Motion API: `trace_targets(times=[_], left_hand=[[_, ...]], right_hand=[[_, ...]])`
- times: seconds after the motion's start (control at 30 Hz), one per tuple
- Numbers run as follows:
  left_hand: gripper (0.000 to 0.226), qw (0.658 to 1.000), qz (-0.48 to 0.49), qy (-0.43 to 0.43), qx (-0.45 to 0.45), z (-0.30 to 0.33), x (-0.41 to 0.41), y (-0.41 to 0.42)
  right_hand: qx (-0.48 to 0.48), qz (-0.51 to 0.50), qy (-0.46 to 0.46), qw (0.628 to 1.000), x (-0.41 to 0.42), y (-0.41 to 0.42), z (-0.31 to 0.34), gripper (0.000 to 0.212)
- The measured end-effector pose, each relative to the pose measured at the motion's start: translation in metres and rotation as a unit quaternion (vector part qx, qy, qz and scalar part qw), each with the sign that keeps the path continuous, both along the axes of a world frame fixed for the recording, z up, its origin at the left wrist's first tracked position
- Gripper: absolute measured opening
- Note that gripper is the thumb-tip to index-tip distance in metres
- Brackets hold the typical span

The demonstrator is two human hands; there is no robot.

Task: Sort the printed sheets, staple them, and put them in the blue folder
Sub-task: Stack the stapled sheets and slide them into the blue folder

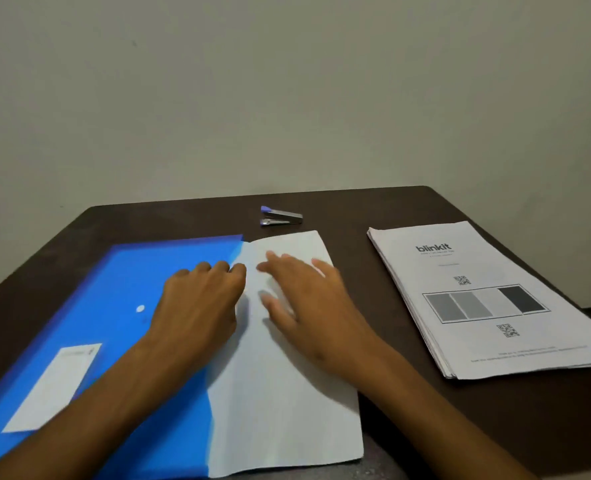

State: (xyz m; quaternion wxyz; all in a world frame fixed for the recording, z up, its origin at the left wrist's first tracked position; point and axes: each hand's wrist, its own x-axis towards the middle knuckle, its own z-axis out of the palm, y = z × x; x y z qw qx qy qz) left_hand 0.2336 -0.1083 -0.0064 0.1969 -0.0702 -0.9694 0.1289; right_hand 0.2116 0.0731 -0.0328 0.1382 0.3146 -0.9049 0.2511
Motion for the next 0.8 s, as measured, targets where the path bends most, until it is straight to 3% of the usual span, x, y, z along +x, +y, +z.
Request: trace_targets(times=[0.17,0.3,0.37,0.5,0.8], left_hand=[[0.042,1.0,-0.014,-0.002,0.023,-0.031,-0.011,-0.003],[0.043,0.999,-0.025,0.001,0.048,-0.041,-0.009,-0.004],[0.05,0.998,-0.035,0.01,0.044,-0.042,-0.008,-0.003],[0.081,0.998,-0.026,-0.024,0.049,-0.049,-0.013,-0.009],[0.092,0.997,-0.047,-0.011,0.053,-0.067,-0.025,-0.018]], right_hand=[[-0.099,-0.245,0.013,0.964,-0.02,0.134,0.027,0.033],[-0.015,-0.457,-0.077,0.886,-0.031,0.24,0.031,0.036],[0.018,-0.483,-0.122,0.867,-0.034,0.262,0.023,0.047],[-0.002,-0.474,-0.13,0.871,-0.034,0.275,0.01,0.053],[-0.095,-0.473,-0.141,0.865,-0.045,0.288,-0.004,0.028]])
